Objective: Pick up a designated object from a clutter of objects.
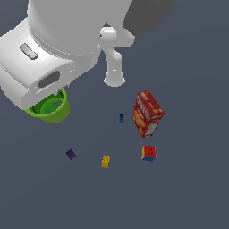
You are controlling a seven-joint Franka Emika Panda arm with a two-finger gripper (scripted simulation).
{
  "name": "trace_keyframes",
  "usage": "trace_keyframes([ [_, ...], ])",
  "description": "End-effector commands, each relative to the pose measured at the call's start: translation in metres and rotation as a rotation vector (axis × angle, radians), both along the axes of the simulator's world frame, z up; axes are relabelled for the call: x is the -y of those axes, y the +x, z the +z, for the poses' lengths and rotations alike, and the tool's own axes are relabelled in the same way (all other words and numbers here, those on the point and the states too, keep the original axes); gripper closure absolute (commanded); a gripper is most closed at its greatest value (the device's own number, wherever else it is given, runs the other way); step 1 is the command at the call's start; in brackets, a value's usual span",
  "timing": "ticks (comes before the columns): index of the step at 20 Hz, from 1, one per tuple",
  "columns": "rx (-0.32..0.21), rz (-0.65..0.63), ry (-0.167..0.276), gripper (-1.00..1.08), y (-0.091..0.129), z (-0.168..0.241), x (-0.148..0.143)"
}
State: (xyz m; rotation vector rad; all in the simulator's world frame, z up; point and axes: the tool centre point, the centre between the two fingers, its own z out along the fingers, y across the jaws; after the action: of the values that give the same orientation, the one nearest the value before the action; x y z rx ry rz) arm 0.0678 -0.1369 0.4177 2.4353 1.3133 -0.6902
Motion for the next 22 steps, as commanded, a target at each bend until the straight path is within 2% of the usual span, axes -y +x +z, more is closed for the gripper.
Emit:
trace_keyframes([
  [1, 0.002, 0.000, -0.001, 1.08, 0.007, 0.011, 0.003],
  [12, 0.003, 0.001, -0.003, 1.08, 0.029, 0.042, 0.014],
  [22, 0.003, 0.001, -0.003, 1.08, 0.039, 0.055, 0.018],
])
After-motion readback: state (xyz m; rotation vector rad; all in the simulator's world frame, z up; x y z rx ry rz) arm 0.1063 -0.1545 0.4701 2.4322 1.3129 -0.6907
